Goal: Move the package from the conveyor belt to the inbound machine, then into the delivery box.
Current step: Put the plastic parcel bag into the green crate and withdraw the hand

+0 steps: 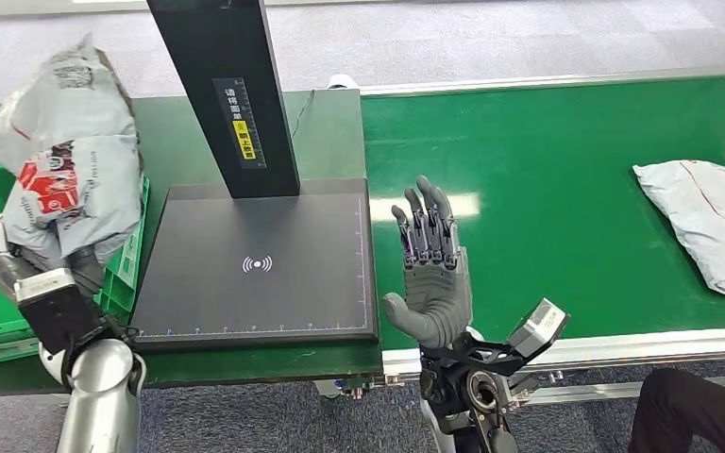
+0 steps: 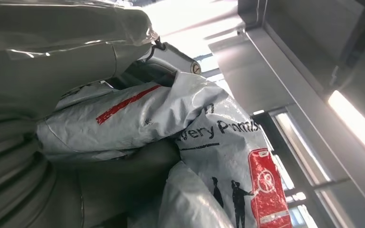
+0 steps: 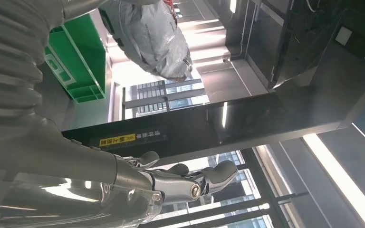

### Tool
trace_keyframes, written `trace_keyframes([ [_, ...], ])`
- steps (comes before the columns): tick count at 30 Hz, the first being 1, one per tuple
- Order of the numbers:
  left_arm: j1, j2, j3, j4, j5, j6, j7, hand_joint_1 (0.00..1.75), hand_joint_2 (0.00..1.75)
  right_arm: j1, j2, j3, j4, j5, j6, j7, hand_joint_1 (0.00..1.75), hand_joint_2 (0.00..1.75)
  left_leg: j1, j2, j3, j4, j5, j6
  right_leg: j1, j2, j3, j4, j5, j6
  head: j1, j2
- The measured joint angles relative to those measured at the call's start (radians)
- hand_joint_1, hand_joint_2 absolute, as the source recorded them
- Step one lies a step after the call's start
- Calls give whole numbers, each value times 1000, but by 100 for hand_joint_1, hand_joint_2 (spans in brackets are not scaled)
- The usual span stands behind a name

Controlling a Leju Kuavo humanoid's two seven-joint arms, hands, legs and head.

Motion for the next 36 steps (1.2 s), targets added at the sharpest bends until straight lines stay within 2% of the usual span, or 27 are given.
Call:
trace_keyframes([
  [3, -26, 47, 39, 27, 5, -11, 45, 175, 175, -4, 1, -5, 4, -2, 14, 0, 0, 175, 0, 0, 0, 0, 0, 0, 0, 0, 0, 0, 0, 0, 0, 0],
  [5, -68, 83, 69, 93, 4, -30, 71, 175, 175, -8, 2, -6, 8, -5, 23, 0, 0, 175, 0, 0, 0, 0, 1, -1, 0, 0, 0, 0, 0, 0, 0, 0],
  [10, -202, 172, 154, 369, -41, -76, 116, 175, 175, -14, 2, -10, 18, -12, 34, 0, 0, 175, 0, 1, 0, 0, 2, -2, 1, 0, 0, 1, 1, -2, 0, 0],
  [15, -292, 218, 195, 590, -103, -89, 182, 175, 175, -15, 2, -12, 27, -17, 41, 0, 0, 175, 0, 1, 0, 0, 2, -2, 1, 1, -1, 1, 2, -3, 0, 0],
  [18, -323, 237, 203, 680, -130, -89, 216, 175, 175, -15, 2, -12, 33, -17, 44, 0, 0, 175, 0, 1, 0, 0, 2, -2, 1, 1, -2, 0, 2, -3, 0, 0],
  [22, -348, 249, 206, 742, -137, -89, 222, 175, 175, -15, 2, -12, 39, -17, 44, 0, 0, 175, 0, 1, -1, 0, 2, -2, 1, 0, -2, 0, 2, -3, 0, 0],
  [30, -367, 258, 208, 792, -141, -89, 225, 175, 175, -15, 2, -12, 44, -17, 44, -1, 0, 175, 0, 1, -1, 0, 2, -2, 1, 1, -2, 0, 2, -3, 0, 0],
  [36, -393, 271, 230, 833, -180, -76, 265, 175, 175, -17, 3, -12, 45, -17, 48, 1, 0, 175, 0, 1, -1, 0, 2, -2, 1, 1, -2, 1, 2, -3, 0, 0],
])
